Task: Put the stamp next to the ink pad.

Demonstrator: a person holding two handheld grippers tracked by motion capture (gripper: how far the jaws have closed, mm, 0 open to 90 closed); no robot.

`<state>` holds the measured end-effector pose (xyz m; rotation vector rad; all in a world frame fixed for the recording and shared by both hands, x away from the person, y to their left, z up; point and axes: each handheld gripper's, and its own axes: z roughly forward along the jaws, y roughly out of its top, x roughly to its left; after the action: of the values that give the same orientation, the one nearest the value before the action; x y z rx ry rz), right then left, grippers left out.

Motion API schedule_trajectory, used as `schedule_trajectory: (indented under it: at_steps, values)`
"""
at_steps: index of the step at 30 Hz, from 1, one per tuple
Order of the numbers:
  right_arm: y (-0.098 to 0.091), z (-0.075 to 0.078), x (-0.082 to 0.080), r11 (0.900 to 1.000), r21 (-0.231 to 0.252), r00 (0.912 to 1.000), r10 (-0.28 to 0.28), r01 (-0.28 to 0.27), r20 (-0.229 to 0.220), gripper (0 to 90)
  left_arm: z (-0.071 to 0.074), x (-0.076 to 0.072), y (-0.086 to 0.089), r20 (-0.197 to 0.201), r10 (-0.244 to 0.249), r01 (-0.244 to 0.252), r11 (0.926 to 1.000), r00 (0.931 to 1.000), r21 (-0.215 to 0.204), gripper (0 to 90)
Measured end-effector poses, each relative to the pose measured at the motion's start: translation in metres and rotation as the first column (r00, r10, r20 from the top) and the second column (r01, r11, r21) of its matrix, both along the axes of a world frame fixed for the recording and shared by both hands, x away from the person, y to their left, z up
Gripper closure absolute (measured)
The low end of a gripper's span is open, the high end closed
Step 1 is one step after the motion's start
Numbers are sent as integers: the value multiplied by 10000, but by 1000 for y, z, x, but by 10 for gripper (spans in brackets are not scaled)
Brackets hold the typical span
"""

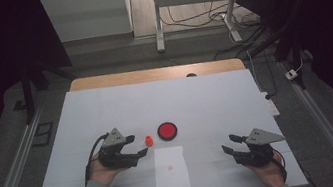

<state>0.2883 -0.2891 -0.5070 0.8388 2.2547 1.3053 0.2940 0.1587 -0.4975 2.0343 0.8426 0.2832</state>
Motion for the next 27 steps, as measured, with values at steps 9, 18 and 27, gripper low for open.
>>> schedule_trajectory:
  at_steps: [9, 18, 27]
  values:
    - [-2, -2, 0, 9999, -111, 10000, 77, -77, -24, 471, -8, -26, 29, -60, 458, -459, 9988, 9989, -163, 291]
    - [-5, -6, 2, 9986, -490, 9998, 197, -199, -39, 465, -18, -46, 50, -167, 635, -639, 9977, 9978, -223, 295]
    - [-5, -7, 3, 9987, -487, 9998, 172, -171, 22, 462, -21, -50, 51, -198, 586, -590, 9981, 9981, -198, 295]
